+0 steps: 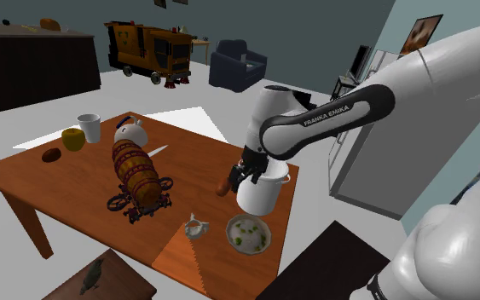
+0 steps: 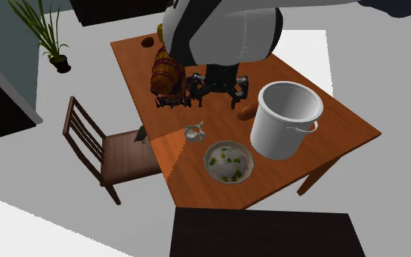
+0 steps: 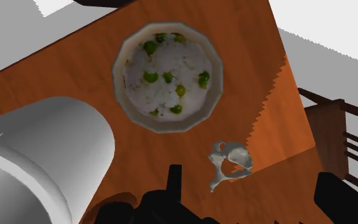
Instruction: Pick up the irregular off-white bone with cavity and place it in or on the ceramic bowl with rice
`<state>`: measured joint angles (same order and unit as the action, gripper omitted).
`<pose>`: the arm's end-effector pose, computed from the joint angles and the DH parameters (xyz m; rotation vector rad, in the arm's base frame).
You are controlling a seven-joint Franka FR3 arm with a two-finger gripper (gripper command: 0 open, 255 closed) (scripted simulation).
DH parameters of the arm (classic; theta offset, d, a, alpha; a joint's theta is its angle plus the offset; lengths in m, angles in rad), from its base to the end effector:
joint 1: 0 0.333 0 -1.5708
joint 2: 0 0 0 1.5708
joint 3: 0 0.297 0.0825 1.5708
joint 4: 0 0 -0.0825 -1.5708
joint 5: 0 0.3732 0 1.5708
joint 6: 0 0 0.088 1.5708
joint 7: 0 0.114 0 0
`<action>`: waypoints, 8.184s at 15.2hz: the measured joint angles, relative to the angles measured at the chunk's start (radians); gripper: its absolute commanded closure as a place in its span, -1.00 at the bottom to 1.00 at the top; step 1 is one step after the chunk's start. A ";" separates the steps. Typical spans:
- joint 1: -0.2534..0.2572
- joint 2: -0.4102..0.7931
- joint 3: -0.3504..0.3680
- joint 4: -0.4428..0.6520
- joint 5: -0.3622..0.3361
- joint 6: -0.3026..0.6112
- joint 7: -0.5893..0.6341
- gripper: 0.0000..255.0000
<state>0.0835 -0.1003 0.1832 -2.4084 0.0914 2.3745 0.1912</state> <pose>0.4623 0.1274 0.3383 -3.0796 -0.0176 -0.0814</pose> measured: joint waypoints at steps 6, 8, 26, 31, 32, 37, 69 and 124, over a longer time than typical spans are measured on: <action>0.023 0.245 0.018 0.111 -0.087 0.141 0.112 -1.00; 0.034 0.316 0.013 0.151 -0.117 0.173 0.144 -1.00; 0.178 0.872 -0.077 0.594 -0.254 0.297 0.319 -1.00; 0.181 0.902 -0.081 0.611 -0.257 0.311 0.320 -1.00; 0.181 0.903 -0.081 0.611 -0.257 0.311 0.320 -1.00; 0.181 0.903 -0.081 0.611 -0.257 0.312 0.320 1.00; 0.486 0.950 -0.351 0.532 -0.755 0.469 0.147 -1.00; 0.438 0.215 -0.361 -0.135 -0.896 0.397 0.141 1.00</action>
<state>0.5212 0.1148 -0.1774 -2.5438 -0.8044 2.7717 0.3317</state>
